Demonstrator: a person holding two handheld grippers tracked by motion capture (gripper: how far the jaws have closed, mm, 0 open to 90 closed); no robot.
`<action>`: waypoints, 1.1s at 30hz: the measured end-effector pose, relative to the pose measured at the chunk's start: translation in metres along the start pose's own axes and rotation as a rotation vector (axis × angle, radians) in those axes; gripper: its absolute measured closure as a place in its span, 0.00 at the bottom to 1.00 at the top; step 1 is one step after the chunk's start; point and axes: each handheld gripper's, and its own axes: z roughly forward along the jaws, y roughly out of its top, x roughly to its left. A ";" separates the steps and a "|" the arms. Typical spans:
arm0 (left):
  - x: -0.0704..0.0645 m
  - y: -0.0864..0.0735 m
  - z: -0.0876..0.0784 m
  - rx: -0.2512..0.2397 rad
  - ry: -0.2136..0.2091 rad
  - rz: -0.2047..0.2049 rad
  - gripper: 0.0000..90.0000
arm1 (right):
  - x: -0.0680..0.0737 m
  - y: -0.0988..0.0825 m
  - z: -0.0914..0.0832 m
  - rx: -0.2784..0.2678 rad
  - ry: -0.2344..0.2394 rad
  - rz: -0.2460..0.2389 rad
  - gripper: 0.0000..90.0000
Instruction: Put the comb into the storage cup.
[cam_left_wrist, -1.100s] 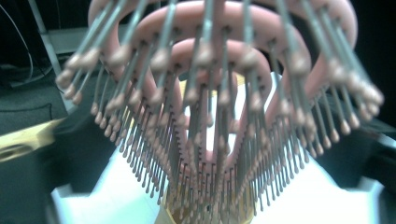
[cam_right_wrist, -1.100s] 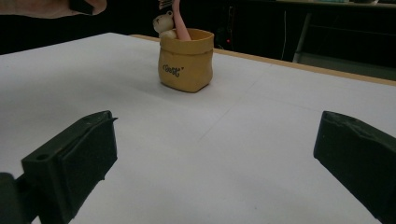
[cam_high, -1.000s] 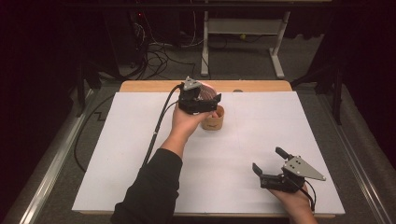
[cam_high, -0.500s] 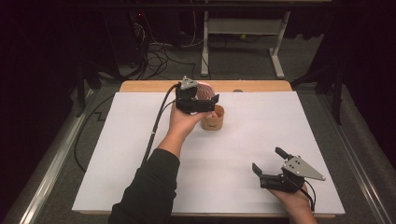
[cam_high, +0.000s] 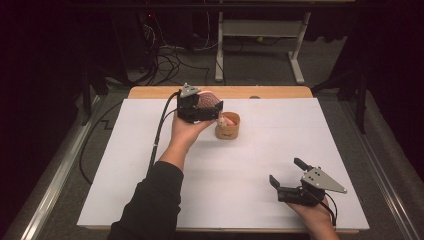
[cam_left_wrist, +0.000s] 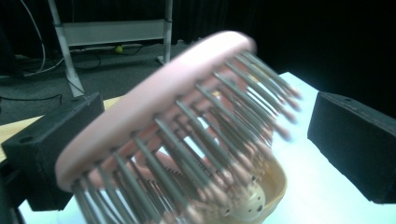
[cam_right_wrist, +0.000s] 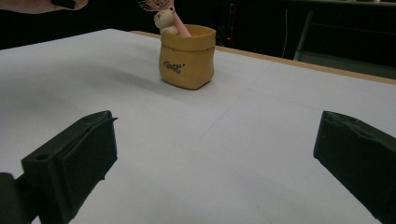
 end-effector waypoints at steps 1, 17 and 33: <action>0.002 -0.001 -0.001 0.003 0.002 -0.002 0.00 | 0.000 0.000 0.000 0.000 0.000 0.000 0.00; 0.012 -0.011 -0.014 0.013 0.006 -0.010 0.00 | 0.001 0.000 0.000 0.005 -0.004 -0.007 0.00; 0.018 -0.031 -0.038 0.002 -0.015 0.010 0.00 | 0.002 0.000 0.000 0.009 -0.008 -0.015 0.00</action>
